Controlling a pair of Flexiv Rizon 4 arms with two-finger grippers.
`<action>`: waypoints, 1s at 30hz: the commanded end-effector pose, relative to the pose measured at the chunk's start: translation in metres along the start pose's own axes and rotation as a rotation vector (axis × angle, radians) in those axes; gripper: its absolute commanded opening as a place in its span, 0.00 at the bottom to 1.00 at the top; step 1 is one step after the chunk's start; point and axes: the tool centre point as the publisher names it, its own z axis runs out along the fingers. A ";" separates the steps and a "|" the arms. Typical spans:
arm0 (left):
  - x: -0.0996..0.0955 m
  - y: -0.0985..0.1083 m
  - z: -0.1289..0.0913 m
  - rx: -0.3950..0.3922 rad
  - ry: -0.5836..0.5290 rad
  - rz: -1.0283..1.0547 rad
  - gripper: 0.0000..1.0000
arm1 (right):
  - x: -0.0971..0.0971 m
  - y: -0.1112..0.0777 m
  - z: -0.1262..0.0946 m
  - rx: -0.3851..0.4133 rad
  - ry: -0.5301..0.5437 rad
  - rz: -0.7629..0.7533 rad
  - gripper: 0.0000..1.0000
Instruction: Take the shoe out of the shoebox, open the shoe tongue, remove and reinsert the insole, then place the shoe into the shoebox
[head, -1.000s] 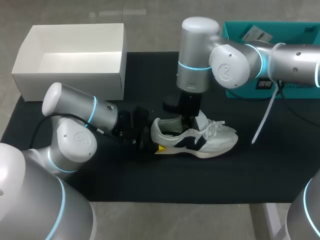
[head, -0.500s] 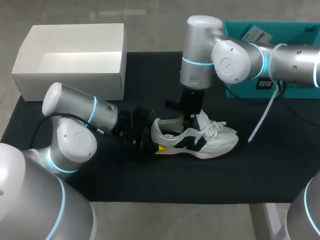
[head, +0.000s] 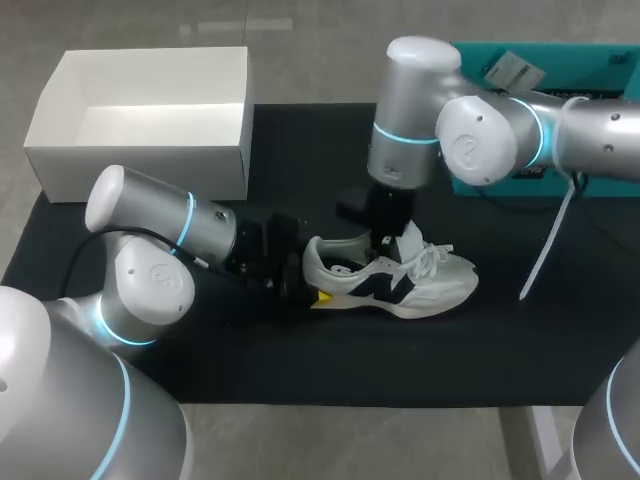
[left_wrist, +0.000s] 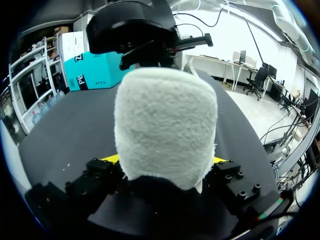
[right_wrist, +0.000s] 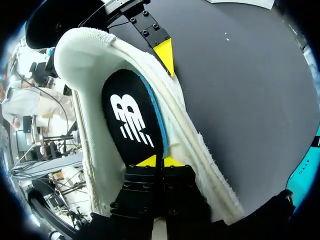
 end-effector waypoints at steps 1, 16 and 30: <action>-0.003 -0.001 -0.001 -0.001 -0.003 -0.001 0.00 | 0.019 -0.039 0.004 -0.101 -0.142 0.010 0.00; -0.003 -0.001 -0.001 -0.001 -0.003 -0.001 0.00 | 0.019 -0.033 -0.051 -0.199 -0.283 -0.035 0.00; -0.003 -0.001 -0.001 -0.001 -0.003 -0.001 0.00 | 0.017 0.000 -0.089 -0.533 -0.353 -0.149 0.00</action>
